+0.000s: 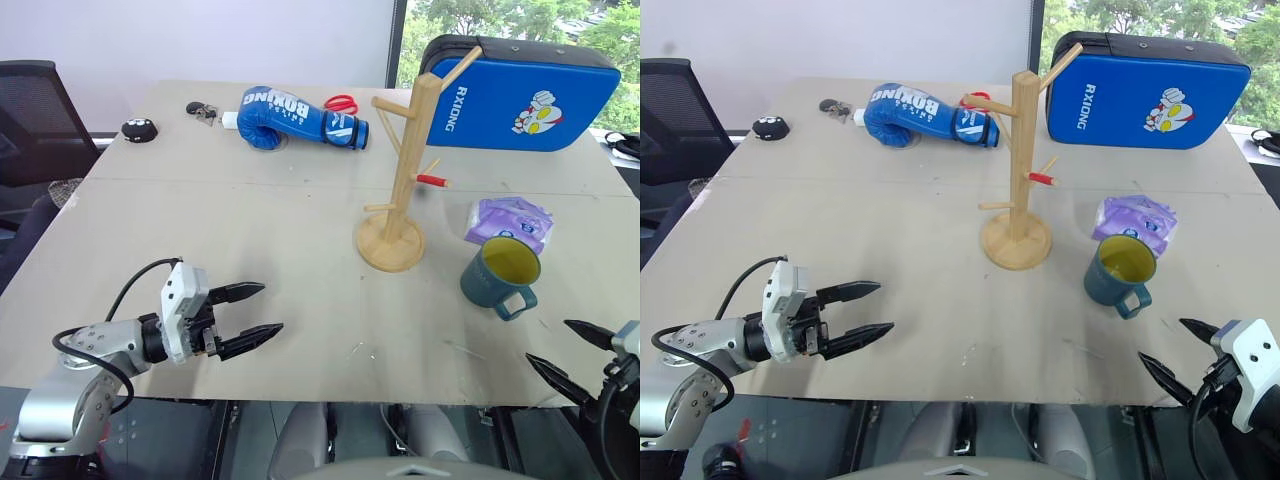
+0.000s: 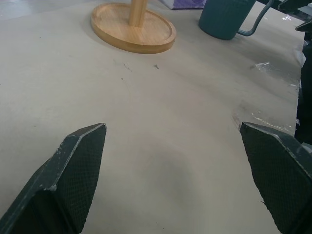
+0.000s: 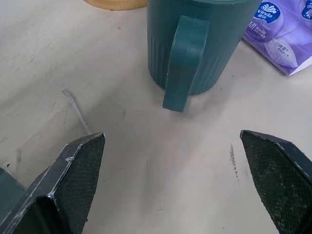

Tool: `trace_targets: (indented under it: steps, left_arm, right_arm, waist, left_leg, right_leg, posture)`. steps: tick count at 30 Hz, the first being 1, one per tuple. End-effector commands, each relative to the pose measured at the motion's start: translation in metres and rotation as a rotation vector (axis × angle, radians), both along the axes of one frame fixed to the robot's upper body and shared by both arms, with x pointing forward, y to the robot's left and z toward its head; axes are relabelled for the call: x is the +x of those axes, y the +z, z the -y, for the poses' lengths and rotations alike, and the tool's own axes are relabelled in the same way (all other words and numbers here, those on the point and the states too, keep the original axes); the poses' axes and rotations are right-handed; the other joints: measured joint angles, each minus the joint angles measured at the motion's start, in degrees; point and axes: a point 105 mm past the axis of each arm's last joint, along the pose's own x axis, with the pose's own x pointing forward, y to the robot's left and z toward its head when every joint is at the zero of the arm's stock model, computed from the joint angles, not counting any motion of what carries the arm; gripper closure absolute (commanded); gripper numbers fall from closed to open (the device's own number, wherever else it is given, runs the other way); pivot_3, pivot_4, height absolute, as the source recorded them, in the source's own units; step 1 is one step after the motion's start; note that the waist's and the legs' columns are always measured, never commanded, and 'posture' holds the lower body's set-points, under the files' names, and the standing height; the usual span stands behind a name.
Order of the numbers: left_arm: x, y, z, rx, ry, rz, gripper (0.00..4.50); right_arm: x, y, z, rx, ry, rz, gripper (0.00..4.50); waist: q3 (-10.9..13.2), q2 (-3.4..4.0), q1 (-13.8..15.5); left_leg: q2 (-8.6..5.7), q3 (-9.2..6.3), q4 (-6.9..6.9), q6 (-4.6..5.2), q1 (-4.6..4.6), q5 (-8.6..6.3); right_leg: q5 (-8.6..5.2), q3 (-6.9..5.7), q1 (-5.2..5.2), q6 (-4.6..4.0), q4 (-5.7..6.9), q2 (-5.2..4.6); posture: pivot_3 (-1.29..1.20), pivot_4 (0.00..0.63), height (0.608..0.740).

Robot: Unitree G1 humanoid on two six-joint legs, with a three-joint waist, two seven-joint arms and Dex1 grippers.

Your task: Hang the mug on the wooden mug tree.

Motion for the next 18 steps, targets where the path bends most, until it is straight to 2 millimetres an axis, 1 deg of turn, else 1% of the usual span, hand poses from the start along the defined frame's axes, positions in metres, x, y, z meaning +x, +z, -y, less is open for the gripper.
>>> trace_targets:
  steps: [1,4,6,9,12,14,16,17,18]
  left_arm:
    - [0.002,0.011,0.006,0.0,-0.038,0.052,0.0]
    - [0.003,0.021,0.018,-0.03,-0.09,0.094,0.0]
    - [0.002,0.024,0.023,-0.034,-0.134,0.113,0.0]
    - [-0.003,0.026,0.03,-0.031,-0.205,0.139,0.0]
    - [-0.006,0.03,0.034,-0.06,-0.264,0.143,0.0]
    - [-0.007,0.032,0.035,-0.064,-0.284,0.151,0.0]
    - [-0.005,0.035,0.036,-0.065,-0.287,0.159,0.0]
    - [-0.005,0.035,0.037,-0.067,-0.289,0.163,0.0]
    - [-0.004,0.037,0.038,-0.071,-0.291,0.168,0.0]
  right_arm:
    - [0.007,0.01,-0.001,-0.009,-0.02,0.04,0.02]
    - [0.017,0.016,-0.012,0.031,-0.056,0.096,0.02]
    - [0.02,0.019,-0.019,0.054,-0.075,0.12,0.02]
    - [0.024,0.021,-0.026,0.064,-0.116,0.144,0.02]
    - [0.022,0.019,-0.035,0.08,-0.147,0.137,0.02]
    - [0.022,0.018,-0.036,0.051,-0.189,0.13,0.02]
    - [0.022,0.017,-0.04,0.07,-0.23,0.127,0.02]
    - [0.023,0.017,-0.041,0.06,-0.243,0.132,0.02]
    - [0.026,0.016,-0.04,0.064,-0.291,0.141,0.02]
  waist:
    - [0.0,0.0,0.0]
    - [0.0,0.0,0.0]
    - [-0.01,0.01,-0.01]
    - [-0.01,0.02,-0.01]
    - [0.0,0.02,-0.02]
    - [-0.01,0.02,-0.02]
    - [-0.02,-0.01,-0.02]
    - [-0.02,-0.01,-0.02]
    - [-0.01,0.01,-0.02]
  left_leg:
    - [0.0,0.0,0.0,0.0,0.0,0.0]
    - [0.0,0.0,0.03,0.0,0.01,0.0]
    - [0.0,0.01,0.03,0.0,0.03,0.01]
    - [0.0,0.0,-0.02,0.0,0.01,0.0]
    - [-0.04,0.02,-0.03,0.0,-0.03,0.0]
    - [-0.05,0.04,-0.03,0.0,-0.05,0.0]
    - [-0.05,0.05,-0.03,0.01,-0.04,0.0]
    - [-0.05,0.03,-0.02,0.01,-0.03,0.0]
    - [-0.04,0.03,-0.01,0.0,-0.02,0.01]
  right_leg:
    - [0.0,0.0,0.0,0.0,0.0,0.0]
    - [0.0,-0.01,0.0,0.01,0.01,0.01]
    - [0.0,-0.01,0.01,0.01,0.03,0.01]
    - [0.07,-0.02,0.0,-0.12,0.03,0.05]
    - [0.11,-0.02,-0.02,-0.18,0.02,0.15]
    - [0.1,-0.02,-0.02,-0.18,0.02,0.22]
    - [0.03,-0.01,-0.02,-0.04,0.02,0.22]
    - [0.01,-0.02,-0.02,0.0,0.02,0.22]
    - [0.0,-0.02,-0.01,0.01,0.02,0.21]
  posture:
    - [0.0,0.15,0.74]
    - [0.0,0.15,0.74]
    - [0.0,0.15,0.74]
    - [0.0,0.15,0.74]
    - [0.0,0.15,0.74]
    - [0.0,0.15,0.74]
    - [0.0,0.15,0.74]
    - [0.0,0.15,0.74]
    - [0.0,0.15,0.74]
